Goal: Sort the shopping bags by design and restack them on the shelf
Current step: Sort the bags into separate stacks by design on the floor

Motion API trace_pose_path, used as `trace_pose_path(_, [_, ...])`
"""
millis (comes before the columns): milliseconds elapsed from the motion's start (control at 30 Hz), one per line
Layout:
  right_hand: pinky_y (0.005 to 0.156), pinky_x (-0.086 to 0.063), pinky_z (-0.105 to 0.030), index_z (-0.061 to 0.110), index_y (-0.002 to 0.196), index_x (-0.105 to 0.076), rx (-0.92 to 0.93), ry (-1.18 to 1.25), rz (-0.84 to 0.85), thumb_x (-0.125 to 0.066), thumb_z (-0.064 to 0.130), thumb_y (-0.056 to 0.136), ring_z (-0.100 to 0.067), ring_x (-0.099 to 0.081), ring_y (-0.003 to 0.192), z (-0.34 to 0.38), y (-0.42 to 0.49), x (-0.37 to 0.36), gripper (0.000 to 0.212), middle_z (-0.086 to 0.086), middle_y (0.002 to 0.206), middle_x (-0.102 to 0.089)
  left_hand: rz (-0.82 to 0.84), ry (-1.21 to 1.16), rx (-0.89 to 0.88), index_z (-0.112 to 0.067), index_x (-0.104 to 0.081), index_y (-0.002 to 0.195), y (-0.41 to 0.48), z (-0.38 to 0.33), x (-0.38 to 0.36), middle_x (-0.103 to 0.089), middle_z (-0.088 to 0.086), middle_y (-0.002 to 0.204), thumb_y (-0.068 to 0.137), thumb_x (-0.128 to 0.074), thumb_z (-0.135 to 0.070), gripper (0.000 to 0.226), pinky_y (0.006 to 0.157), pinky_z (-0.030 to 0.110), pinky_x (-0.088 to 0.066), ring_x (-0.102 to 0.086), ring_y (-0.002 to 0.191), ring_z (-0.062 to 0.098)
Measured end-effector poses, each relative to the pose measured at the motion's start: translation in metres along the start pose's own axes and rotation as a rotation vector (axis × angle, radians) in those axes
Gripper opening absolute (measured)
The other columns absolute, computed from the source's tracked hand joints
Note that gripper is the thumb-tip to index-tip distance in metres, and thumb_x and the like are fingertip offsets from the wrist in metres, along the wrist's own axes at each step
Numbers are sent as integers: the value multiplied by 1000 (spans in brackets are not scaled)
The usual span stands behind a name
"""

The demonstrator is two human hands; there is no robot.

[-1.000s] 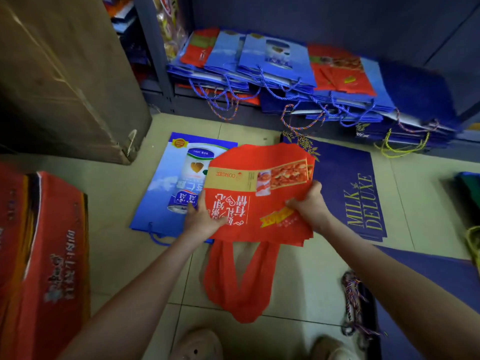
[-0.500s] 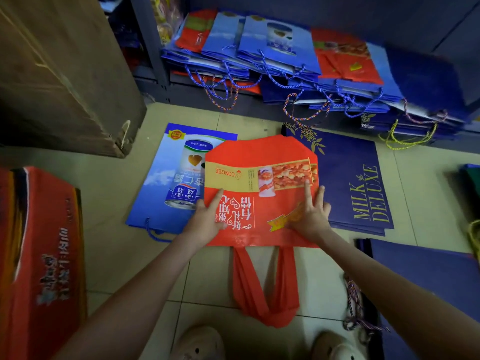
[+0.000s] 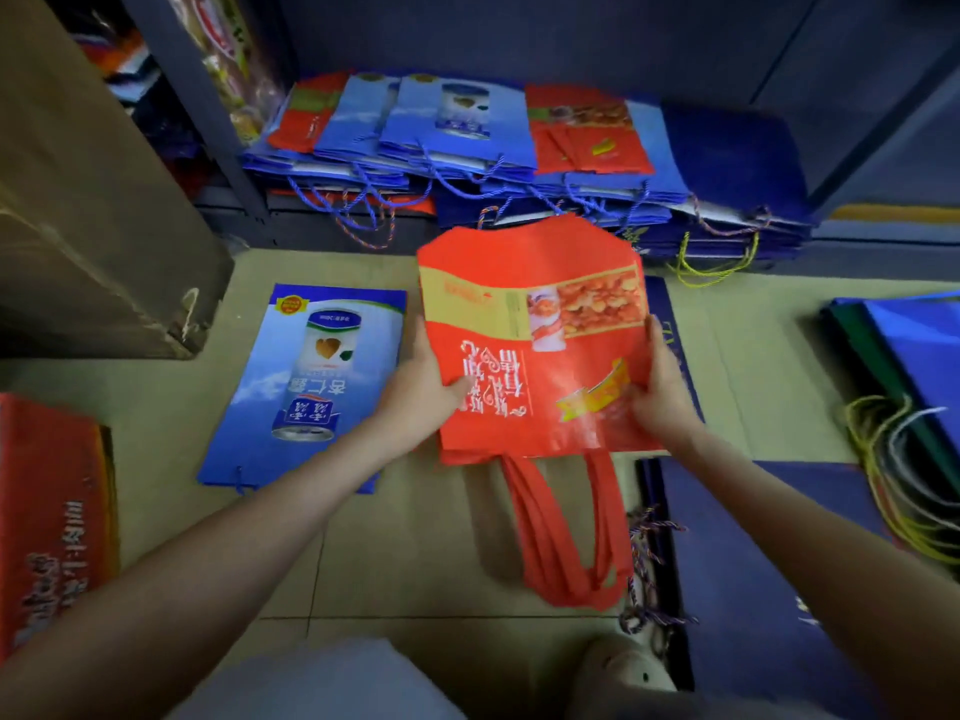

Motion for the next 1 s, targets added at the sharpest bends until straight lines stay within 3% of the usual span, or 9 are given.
trace_pose_path(67, [111,-21,-24,9,151,-5,-48,17,-2,-48,-18,76,-20,-26,139,-19,6,26,91,-13,152,-24,144,-85,-27,-15,-18,144,12,-29,-24,-55,5,129,87,-66,-20,75,84,28,-44,-58,113,27])
trace_pose_path(200, [106,-26,-29,8,150,-3,-83,-61,-19,-51,-15,80,-35,-33,134,-37,16,75,88,-23,146,-27,500,-199,-4,-28,-3,145,20,-84,-77,-45,5,126,92,-51,-2,76,65,44,-59,-60,98,25])
trace_pose_path(300, [104,-30,-38,13,151,1,-193,-216,-31,-73,6,75,-43,-34,129,-52,16,106,107,-27,143,-24,530,-242,16,-34,-4,143,26,-123,-103,-46,4,118,91,-45,4,77,67,46,-59,-58,94,23])
trace_pose_path(400, [114,-12,-53,28,148,19,-301,-395,33,-83,45,63,-39,-2,143,-67,9,122,134,-22,156,8,515,-342,39,-39,-9,142,37,-144,-124,-50,3,117,93,-45,3,74,71,50,-58,-61,95,23])
trace_pose_path(500, [113,7,-58,36,141,29,-195,-511,191,-78,65,54,-28,25,141,-62,5,111,141,-14,154,27,527,-460,49,-40,-15,141,44,-153,-140,-57,4,113,94,-46,3,71,71,47,-58,-62,99,20])
trace_pose_path(633, [110,13,-51,41,134,34,26,-573,409,-75,69,54,-23,29,140,-42,-7,62,138,-2,153,31,536,-546,57,-38,-19,142,55,-156,-159,-61,5,103,93,-44,9,72,67,44,-58,-64,87,17])
trace_pose_path(767, [116,-6,-54,42,134,32,-4,-666,305,-61,43,86,-27,13,145,-47,0,49,104,-5,157,18,602,-611,68,-37,-18,142,72,-157,-172,-59,1,103,92,-47,8,74,68,47,-57,-64,86,17])
trace_pose_path(867, [112,-28,-45,41,141,26,-31,-737,296,-47,10,94,-35,-8,145,-49,-2,44,92,-14,158,-3,672,-612,65,-38,-22,137,75,-154,-181,-55,6,121,91,-52,4,69,70,48,-58,-62,102,24])
trace_pose_path(1000, [76,-57,-44,18,145,-26,111,-899,177,-28,1,79,-41,-54,118,-43,-25,54,67,-21,135,-51,801,-572,18,-39,-29,124,68,-156,-196,-52,2,125,90,-56,-1,57,73,52,-57,-59,107,23])
Point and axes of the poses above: each hand's wrist, its own y-axis towards the middle knuckle, its own x-axis out of the back of the hand, z = x × y, the point moved 6 cm from there along y, towards the middle knuckle
